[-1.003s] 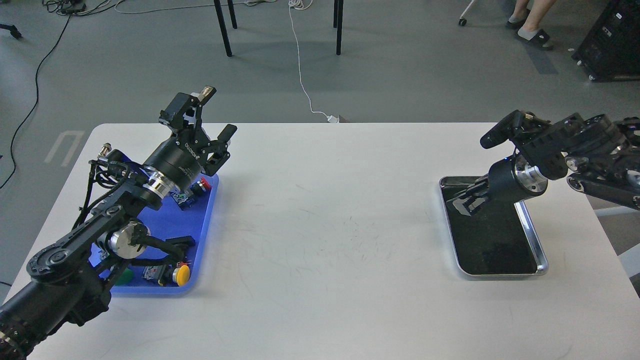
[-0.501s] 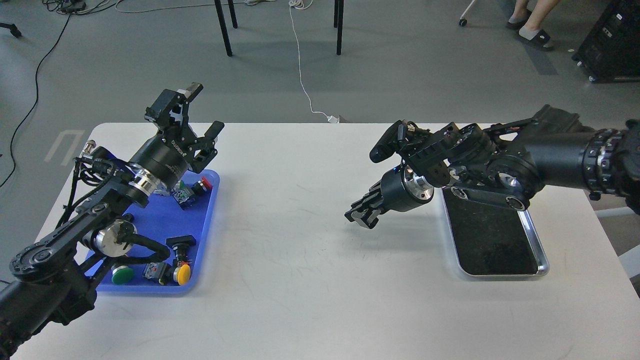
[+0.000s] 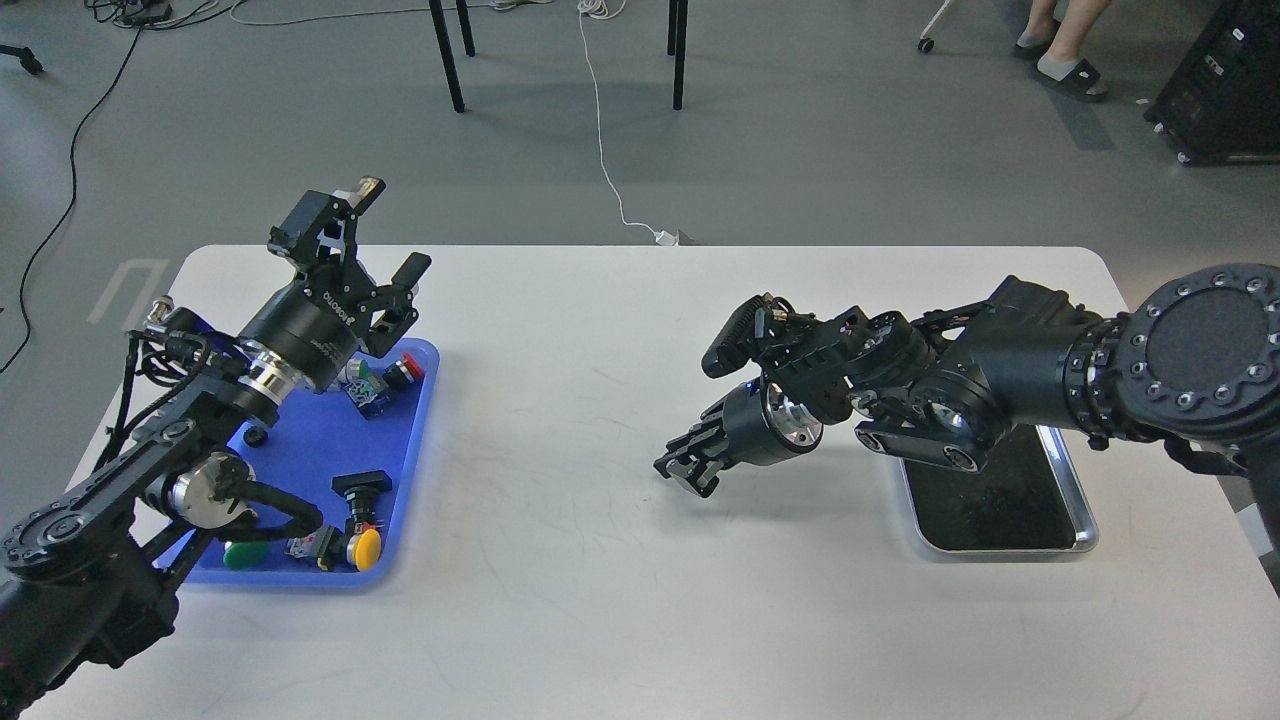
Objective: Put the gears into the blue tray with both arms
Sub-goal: 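Carry the second black part with the right gripper to the table center, then release the black part on the table and withdraw the right gripper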
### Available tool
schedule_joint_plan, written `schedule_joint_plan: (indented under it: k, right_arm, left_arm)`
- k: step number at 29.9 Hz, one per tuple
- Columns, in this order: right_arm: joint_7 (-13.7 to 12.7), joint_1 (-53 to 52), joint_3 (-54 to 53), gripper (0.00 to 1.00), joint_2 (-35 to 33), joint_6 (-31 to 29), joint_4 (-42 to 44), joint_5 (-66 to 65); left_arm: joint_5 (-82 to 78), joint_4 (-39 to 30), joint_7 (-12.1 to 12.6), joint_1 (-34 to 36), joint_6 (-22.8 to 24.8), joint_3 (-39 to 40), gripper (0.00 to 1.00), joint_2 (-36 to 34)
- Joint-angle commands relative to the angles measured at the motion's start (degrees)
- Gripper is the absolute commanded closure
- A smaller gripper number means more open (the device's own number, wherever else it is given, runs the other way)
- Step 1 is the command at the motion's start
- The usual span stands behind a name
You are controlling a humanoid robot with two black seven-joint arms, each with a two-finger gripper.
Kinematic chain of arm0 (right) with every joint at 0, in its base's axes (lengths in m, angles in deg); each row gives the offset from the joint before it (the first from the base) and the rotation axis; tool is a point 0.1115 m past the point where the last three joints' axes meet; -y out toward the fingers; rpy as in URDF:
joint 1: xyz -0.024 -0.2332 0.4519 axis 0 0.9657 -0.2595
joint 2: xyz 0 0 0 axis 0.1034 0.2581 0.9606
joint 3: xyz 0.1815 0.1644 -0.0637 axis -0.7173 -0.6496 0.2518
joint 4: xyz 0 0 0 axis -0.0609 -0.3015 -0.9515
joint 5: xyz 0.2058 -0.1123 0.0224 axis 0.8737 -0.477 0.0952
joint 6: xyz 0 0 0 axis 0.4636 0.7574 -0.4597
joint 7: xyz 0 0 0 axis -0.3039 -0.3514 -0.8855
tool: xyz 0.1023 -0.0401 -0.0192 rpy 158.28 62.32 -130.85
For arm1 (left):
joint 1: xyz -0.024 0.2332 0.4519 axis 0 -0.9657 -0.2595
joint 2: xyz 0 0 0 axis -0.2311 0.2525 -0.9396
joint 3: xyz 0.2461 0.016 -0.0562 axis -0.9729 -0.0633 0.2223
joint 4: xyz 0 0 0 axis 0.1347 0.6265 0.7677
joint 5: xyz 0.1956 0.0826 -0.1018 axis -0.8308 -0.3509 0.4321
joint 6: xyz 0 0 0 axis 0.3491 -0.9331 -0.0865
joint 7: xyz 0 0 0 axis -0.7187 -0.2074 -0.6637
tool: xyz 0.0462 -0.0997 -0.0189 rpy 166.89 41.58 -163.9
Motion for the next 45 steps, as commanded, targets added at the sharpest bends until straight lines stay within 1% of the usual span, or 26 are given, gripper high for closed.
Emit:
schedule_joint_plan:
  k: [1, 3, 5, 6, 10, 12, 14, 17, 18, 19, 22, 25, 28, 32, 34, 37, 40, 42, 45]
  right_arm:
    - [0.00, 0.12, 0.02, 0.72, 0.00, 0.30, -0.10, 0.15]
    - [0.00, 0.38, 0.02, 0.70, 0.00, 0.82, -0.10, 0.59]
    - [0.00, 0.56, 0.02, 0.65, 0.00, 1.00, -0.10, 1.03]
    - [0.00, 0.56, 0.02, 0.64, 0.00, 1.00, -0.10, 1.03]
    - [0.00, 0.56, -0.07, 0.51, 0.00, 1.09, -0.10, 1.38]
    - [0.00, 0.56, -0.42, 0.39, 0.00, 1.18, -0.10, 2.25]
    - [0.00, 0.56, -0.77, 0.31, 0.00, 1.09, -0.10, 4.53]
    - [0.00, -0.05, -2.09, 0.15, 0.00, 1.00, -0.45, 9.71]
    - [0.00, -0.14, -2.96, 0.12, 0.00, 0.91, -0.54, 11.03]
    - [0.00, -0.14, -4.54, 0.08, -1.57, 0.74, -0.54, 12.61]
    - [0.00, 0.29, -9.28, 0.06, -7.02, 0.21, -1.06, 16.83]
    - [0.00, 1.43, -13.59, 0.06, -12.38, 0.03, -2.46, 23.50]
    - [0.00, 5.03, -18.86, 0.05, -16.95, -0.05, -3.79, 33.07]
    - [0.00, 12.40, -30.80, 0.05, -21.18, -2.42, -4.49, 44.25]
    - [0.00, 16.71, -37.13, 0.05, -22.76, -4.44, -4.32, 48.73]
    - [0.00, 24.18, -46.01, 0.05, -24.96, -8.30, -3.62, 55.67]
    - [0.00, 30.16, -54.80, 0.05, -26.54, -12.96, -3.61, 62.26]
    - [0.00, 33.76, -59.11, 0.05, -26.98, -15.69, -3.53, 66.05]
    - [0.00, 38.95, -63.51, 0.05, -28.04, -18.94, -3.61, 67.47]
  left_arm:
    - [0.00, 0.01, 0.00, -0.18, 0.01, 0.05, 0.02, 0.07]
    - [0.00, 0.01, 0.00, -0.18, 0.01, 0.05, 0.02, 0.07]
    - [0.00, 0.01, 0.00, -0.35, 0.01, -0.04, 0.02, 0.07]
    - [0.00, 0.01, 0.00, -0.35, 0.10, -0.04, 0.02, 0.07]
    - [0.00, 0.01, 0.00, -0.35, 0.10, -0.04, 0.02, 0.07]
    - [0.00, 0.01, -0.08, -0.35, 0.10, -0.04, 0.02, 0.07]
    - [0.00, 0.01, -0.26, -0.35, 0.01, -0.04, 0.02, 0.07]
    - [0.00, 0.01, -0.35, -0.35, 0.01, -0.04, 0.02, 0.07]
    - [0.00, 0.01, -0.35, -0.35, 0.10, -0.04, 0.02, -0.02]
    - [0.00, 0.01, -0.44, -0.35, 0.10, -0.04, 0.02, -0.19]
    - [0.00, 0.01, -0.70, -0.35, 0.10, -0.04, 0.02, -0.89]
    - [-0.09, 0.01, -2.45, -0.35, 0.10, -0.30, 0.02, -0.98]
    - [-0.79, -0.16, -3.25, -0.27, 0.45, -1.09, 0.02, -1.25]
    - [-6.31, -1.48, -3.25, 0.44, 1.67, -1.27, 0.02, -0.98]
    - [-11.75, -2.97, -3.60, 0.52, 3.34, -1.27, 0.02, -0.90]
    - [-23.69, -4.55, -5.76, 0.79, 4.49, -1.27, 0.02, -0.28]
    - [-36.35, -6.22, -5.76, 2.10, 4.49, -1.79, 0.02, -0.02]
    - [-43.74, -6.93, -5.76, 3.24, 4.49, -4.42, 0.02, 0.77]
    - [-54.81, -7.72, -5.76, 7.71, 3.97, -12.84, 0.02, 0.86]
